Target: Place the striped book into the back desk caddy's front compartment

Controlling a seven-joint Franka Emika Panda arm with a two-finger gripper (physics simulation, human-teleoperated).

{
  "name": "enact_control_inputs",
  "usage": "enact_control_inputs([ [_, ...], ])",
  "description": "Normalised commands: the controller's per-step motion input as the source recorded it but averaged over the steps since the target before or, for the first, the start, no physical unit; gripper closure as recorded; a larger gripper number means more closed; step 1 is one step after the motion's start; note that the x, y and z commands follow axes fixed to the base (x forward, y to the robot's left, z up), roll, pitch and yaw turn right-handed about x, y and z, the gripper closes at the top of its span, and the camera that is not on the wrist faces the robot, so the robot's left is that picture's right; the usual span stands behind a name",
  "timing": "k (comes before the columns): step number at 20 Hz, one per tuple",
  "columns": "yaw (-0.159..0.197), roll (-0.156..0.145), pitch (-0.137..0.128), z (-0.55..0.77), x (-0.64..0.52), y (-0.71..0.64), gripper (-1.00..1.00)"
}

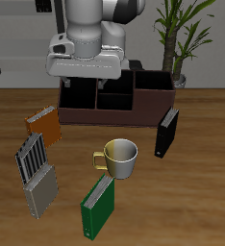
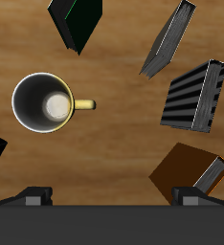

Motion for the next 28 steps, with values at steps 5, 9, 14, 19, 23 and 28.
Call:
enact_control_inputs([
  [5, 0.004, -0.028, 0.004, -0.03, 0.36, -0.53, -1.00],
  [9, 0.006, -0.018, -0.006, -0.03, 0.33, -0.56, -1.00],
  [14, 0.046, -0.009, -0.019, -0.08, 0.19, -0.43, -1.00],
  [19, 0.014, 0.033, -0.024, -0.06, 0.12, -0.36, -1.00],
  [23, 0.068, 0.055, -0.025, -0.09, 0.08, -0.21, -1.00],
  [28, 0.022, 0.033, -0.035, -0.02, 0.06, -0.11, -1.00],
])
